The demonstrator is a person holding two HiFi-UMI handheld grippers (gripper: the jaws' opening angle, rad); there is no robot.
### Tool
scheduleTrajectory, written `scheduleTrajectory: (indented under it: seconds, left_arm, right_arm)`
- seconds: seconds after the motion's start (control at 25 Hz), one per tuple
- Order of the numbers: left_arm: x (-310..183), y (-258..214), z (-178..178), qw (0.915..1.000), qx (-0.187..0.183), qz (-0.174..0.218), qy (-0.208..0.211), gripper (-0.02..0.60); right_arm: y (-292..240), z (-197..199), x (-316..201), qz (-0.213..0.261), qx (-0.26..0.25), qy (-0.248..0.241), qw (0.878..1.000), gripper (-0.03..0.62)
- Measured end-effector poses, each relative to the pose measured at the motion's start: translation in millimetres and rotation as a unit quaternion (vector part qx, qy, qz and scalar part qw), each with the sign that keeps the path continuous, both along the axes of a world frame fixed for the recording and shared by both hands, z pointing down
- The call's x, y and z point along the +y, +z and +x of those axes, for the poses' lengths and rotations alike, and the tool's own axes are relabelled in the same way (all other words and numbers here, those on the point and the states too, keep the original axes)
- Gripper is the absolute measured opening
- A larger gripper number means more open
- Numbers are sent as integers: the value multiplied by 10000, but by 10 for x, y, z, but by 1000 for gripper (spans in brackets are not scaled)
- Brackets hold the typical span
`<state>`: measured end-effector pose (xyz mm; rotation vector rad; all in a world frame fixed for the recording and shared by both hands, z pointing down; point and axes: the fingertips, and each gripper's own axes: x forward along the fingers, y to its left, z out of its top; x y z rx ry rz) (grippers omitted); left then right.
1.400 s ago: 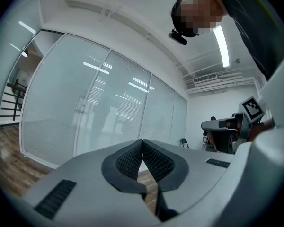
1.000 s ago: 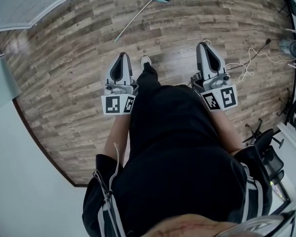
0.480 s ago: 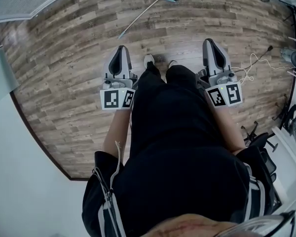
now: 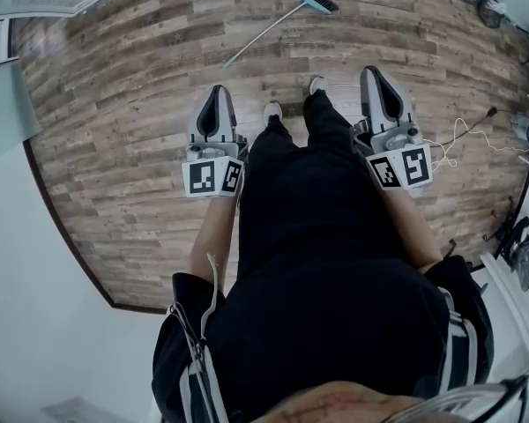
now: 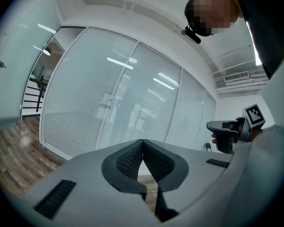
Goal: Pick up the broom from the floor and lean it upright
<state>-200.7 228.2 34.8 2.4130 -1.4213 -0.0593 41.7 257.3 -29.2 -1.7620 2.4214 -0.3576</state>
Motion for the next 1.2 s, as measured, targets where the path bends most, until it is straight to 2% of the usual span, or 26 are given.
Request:
scheduleTrajectory:
  seconds: [0.24,0.44,0.72,0.84,0.96,1.08,1.2]
  left_arm:
    - [-42,-34,434,9995,-119,88,-284,18]
    - [-248,-33,821,9986,-363,43,-389,18]
    - [-280,121,1165,9969,-396,-271,-628,18]
    - [-328,217,1192,9970,-384,-340,-576,18]
    - [-412,283,1110,9971,-350,-353,-572,18]
    - [-494,322,910,9966,-251,-338,-705,18]
    - [-573,365,601,9946,-27,-347,-977,18]
  right_arm:
    - [24,331,-157,94,65,-549,9984,17]
    - [139,600,-423,166,-158,-792,9966,17]
    - [416,867,-723,4,-10,-1312,9914,17]
    - [530,873,-903,-49,201,-1488,9887,17]
    - [558,717,-1048,-88,309,-1937,9805,17]
    - [523,532,-1193,-39,395,-2161,9756,17]
    - [647,265,-1330,-310,843,-2436,9657,17]
